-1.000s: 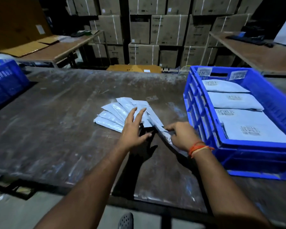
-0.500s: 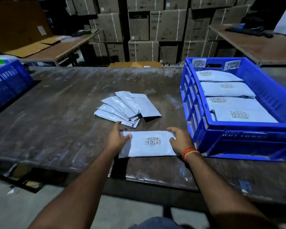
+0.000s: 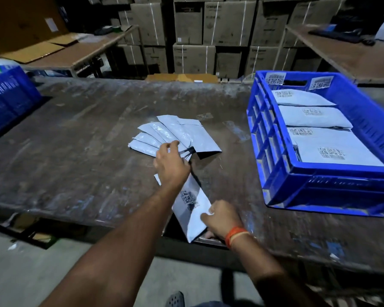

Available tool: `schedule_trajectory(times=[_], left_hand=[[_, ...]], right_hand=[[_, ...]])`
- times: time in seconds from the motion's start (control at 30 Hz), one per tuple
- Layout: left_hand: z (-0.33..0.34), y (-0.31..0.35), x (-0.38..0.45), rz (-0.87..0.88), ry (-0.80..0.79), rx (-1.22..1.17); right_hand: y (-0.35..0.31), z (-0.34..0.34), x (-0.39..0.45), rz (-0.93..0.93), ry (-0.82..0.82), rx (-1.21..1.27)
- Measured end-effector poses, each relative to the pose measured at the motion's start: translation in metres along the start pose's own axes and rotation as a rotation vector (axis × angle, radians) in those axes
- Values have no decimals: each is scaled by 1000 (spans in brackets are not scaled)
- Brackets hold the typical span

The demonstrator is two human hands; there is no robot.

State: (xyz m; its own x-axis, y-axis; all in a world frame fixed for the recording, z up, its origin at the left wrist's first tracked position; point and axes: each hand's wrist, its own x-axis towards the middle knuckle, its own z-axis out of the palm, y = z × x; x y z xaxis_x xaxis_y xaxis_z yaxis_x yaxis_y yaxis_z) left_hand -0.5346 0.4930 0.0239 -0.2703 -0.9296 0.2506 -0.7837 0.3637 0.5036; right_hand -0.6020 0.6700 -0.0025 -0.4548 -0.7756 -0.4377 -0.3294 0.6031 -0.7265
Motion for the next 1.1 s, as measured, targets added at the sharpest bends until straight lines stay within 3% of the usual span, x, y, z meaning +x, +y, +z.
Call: schedule_trajectory(times=[0.07, 0.13, 0.2, 0.3, 0.43, 0.6, 0.7, 0.77, 0.87, 0.93, 1.0, 1.1], left_hand=[[-2, 1, -17, -274, -8, 97], [3, -8, -33, -401, -109, 174], [7, -19, -43, -433, -189, 205], [6, -29, -48, -378, -293, 223], [5, -33, -45, -150, -355, 201], [16, -46, -27, 516, -581, 94], [12, -47, -19, 684, -708, 120], [9, -48, -20, 569, -599, 140], [0, -48, -31, 29, -264, 193], [-6, -49, -44, -204, -271, 228], [-6, -51, -53, -221, -324, 223], [-4, -57, -40, -269, -374, 12]], right_hand=[[-6, 20, -9, -14, -87, 73], [-13, 36, -15, 5, -262, 262], [-23, 38, -19, 37, -373, 349], [-28, 30, -7, 82, -315, 334], [-23, 6, 15, 58, -60, 305], [-14, -25, 35, -102, 365, 30], [-8, -32, 42, -191, 524, -118], [-3, -32, 47, -110, 511, -277], [-1, -28, 43, 47, 433, -490], [-3, -24, 44, 58, 424, -479], [-3, -18, 48, 50, 412, -353], [-6, -17, 52, -15, 380, 38]])
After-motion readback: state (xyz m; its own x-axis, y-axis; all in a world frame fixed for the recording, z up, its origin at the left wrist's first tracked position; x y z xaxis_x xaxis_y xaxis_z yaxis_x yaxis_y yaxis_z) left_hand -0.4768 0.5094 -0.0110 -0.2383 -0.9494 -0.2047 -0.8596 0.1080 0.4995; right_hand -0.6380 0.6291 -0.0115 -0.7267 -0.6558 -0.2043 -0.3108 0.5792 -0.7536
